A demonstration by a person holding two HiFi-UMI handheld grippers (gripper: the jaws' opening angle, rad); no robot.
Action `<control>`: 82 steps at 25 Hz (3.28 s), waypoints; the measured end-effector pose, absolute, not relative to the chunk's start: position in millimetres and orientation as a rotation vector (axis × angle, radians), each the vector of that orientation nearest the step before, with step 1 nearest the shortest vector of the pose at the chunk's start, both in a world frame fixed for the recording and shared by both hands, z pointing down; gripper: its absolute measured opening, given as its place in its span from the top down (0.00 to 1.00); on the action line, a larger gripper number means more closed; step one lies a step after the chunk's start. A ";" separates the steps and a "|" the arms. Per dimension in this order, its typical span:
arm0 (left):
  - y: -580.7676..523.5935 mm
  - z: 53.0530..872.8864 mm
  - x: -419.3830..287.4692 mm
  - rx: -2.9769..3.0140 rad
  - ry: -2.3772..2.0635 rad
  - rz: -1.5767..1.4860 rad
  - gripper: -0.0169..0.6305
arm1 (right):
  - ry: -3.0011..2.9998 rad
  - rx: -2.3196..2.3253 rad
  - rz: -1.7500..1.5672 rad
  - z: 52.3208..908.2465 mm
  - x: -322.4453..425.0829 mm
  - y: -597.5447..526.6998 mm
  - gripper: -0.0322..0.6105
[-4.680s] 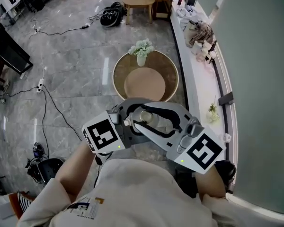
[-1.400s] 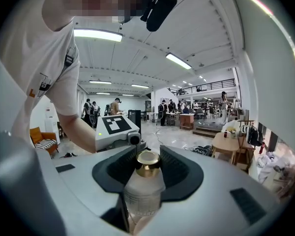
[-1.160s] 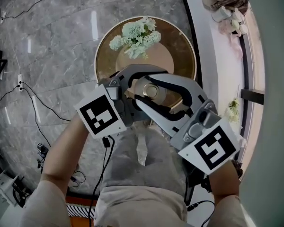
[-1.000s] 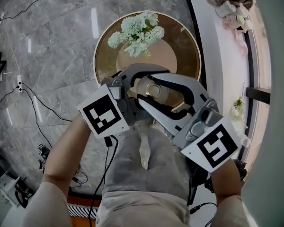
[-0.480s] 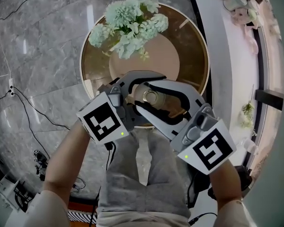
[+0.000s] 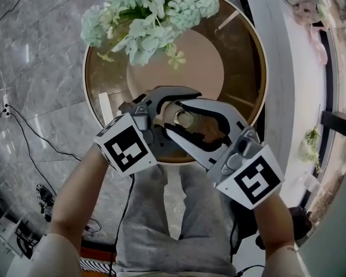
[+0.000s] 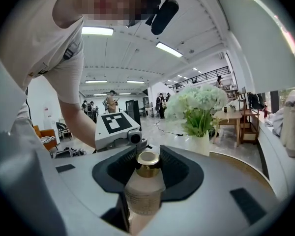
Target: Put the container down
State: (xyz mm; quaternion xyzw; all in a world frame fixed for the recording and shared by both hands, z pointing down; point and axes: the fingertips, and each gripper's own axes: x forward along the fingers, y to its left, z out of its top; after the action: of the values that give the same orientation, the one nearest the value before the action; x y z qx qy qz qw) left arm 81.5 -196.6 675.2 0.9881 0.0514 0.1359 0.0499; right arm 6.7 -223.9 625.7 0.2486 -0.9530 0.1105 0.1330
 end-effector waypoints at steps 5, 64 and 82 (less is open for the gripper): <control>-195.7 715.2 83.5 3.014 0.193 0.485 0.46 | -2.771 0.730 0.321 662.0 10.3 -226.4 0.72; -188.9 808.5 80.7 2.966 0.145 0.786 0.45 | -2.596 0.847 0.365 752.7 7.2 -220.8 0.72; -205.1 804.2 46.0 2.882 -0.163 0.692 0.41 | -2.557 0.874 0.341 756.2 -12.1 -226.5 0.71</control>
State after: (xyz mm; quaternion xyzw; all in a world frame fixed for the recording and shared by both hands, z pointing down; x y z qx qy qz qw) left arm 46.0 -205.1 804.2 0.9673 -0.0547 0.2322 0.0867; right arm -12.1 -226.5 756.2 0.3140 -0.9184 0.1225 0.2073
